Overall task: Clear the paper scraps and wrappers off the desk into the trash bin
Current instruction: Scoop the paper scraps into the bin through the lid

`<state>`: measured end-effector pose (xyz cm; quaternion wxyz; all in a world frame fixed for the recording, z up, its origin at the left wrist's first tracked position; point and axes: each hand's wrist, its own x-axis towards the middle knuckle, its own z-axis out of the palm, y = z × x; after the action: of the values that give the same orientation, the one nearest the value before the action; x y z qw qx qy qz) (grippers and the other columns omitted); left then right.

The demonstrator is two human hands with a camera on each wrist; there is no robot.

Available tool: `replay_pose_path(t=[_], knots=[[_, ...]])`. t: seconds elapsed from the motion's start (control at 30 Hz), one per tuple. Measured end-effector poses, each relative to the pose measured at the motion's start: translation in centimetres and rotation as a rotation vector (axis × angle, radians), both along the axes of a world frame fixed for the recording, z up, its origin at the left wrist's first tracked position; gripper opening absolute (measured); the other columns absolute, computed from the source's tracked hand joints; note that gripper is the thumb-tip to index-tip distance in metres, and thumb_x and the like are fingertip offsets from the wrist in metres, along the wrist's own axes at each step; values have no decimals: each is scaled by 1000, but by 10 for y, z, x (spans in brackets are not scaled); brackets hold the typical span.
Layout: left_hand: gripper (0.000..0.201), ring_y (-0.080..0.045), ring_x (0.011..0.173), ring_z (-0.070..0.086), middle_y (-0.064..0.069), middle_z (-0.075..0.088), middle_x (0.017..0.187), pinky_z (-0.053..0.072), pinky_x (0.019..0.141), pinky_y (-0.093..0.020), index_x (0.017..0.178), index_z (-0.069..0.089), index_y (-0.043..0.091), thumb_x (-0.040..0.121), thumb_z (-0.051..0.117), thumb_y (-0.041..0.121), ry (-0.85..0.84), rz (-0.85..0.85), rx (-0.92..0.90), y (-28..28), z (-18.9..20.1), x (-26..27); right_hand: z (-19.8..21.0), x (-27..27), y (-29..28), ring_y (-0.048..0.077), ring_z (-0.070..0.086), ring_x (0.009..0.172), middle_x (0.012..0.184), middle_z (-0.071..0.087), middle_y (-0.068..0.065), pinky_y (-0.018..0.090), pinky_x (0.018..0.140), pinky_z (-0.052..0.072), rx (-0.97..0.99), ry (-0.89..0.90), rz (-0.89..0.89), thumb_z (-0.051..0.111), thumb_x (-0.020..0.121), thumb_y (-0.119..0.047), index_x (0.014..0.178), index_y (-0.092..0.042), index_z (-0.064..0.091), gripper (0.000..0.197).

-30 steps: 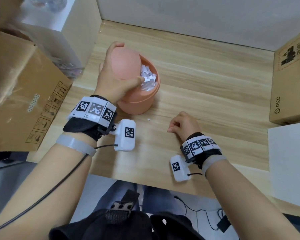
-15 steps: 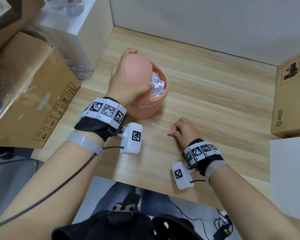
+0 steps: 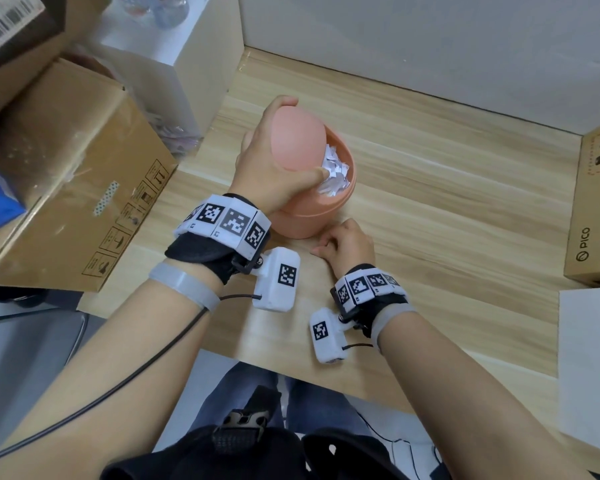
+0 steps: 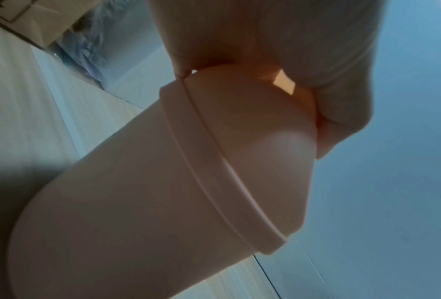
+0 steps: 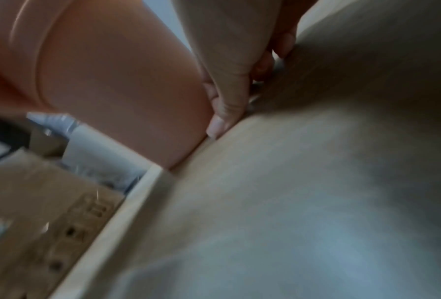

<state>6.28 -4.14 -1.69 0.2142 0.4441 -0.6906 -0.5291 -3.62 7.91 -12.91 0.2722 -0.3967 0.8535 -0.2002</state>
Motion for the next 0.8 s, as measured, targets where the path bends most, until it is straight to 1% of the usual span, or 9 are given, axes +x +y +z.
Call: replay_pose_path(t=[0.1, 0.2, 0.27, 0.33, 0.4, 0.47, 0.63, 0.7, 0.8], knots=[[79, -23, 122, 43, 21, 38, 110, 40, 104, -40, 120, 32, 50, 52, 69, 31, 4, -4, -6, 0, 2, 0, 0, 1, 1, 31, 53, 90, 102, 57, 7, 29, 79, 28, 70, 66, 120, 64, 80, -31, 83, -12, 66, 19], [82, -24, 121, 43, 12, 39, 116, 41, 104, -41, 124, 35, 48, 52, 69, 31, -8, -4, -4, -1, 2, 0, 10, -9, -1, 26, 52, 84, 94, 55, 7, 32, 79, 34, 88, -32, 115, 63, 81, -27, 73, -15, 61, 15], [83, -24, 120, 44, 8, 38, 118, 41, 104, -41, 125, 35, 48, 51, 70, 31, -11, 5, 3, -1, 2, 0, 27, -23, -1, 20, 52, 72, 77, 55, 3, 31, 74, 40, -58, -170, -63, 64, 81, -19, 61, -21, 52, 23], [84, -24, 120, 43, 9, 39, 116, 40, 104, -41, 126, 36, 48, 51, 70, 32, -16, 8, 4, -2, 2, -1, 51, -39, -1, 12, 53, 59, 62, 52, -4, 26, 65, 43, -252, -224, -221, 63, 81, -12, 58, -25, 47, 31], [85, -25, 122, 42, 13, 40, 112, 39, 105, -42, 127, 36, 47, 51, 70, 32, -26, 5, 8, -1, 2, -3, 80, -51, -8, 0, 52, 46, 57, 51, -6, 15, 54, 42, -386, -251, -240, 64, 80, -9, 59, -25, 48, 31], [85, -26, 122, 41, 11, 42, 114, 38, 105, -42, 127, 36, 48, 50, 69, 33, -34, -1, 18, 1, 3, -6, 106, -58, -21, -2, 52, 41, 55, 53, -5, 9, 50, 41, -450, -273, -181, 66, 78, -5, 59, -23, 52, 29], [85, -33, 119, 44, 1, 38, 122, 40, 104, -46, 124, 34, 55, 48, 69, 37, -69, -48, 50, 8, 8, -18, 133, -68, -37, -5, 50, 36, 57, 59, -1, 5, 46, 42, -272, -180, -39, 66, 80, -8, 80, -6, 69, 4], [85, -34, 118, 45, -1, 35, 122, 41, 104, -46, 122, 34, 56, 47, 70, 39, -84, -55, 53, 8, 8, -22, 136, -73, -37, -4, 51, 37, 58, 59, -2, 4, 44, 41, -227, -120, -47, 70, 76, -6, 73, -11, 68, 6], [86, -35, 117, 44, 1, 33, 119, 41, 103, -47, 122, 33, 57, 46, 70, 40, -90, -69, 60, 8, 8, -27, 143, -79, -35, 4, 53, 46, 55, 58, -3, 9, 46, 44, -208, -102, -91, 74, 71, -4, 59, -20, 59, 25]])
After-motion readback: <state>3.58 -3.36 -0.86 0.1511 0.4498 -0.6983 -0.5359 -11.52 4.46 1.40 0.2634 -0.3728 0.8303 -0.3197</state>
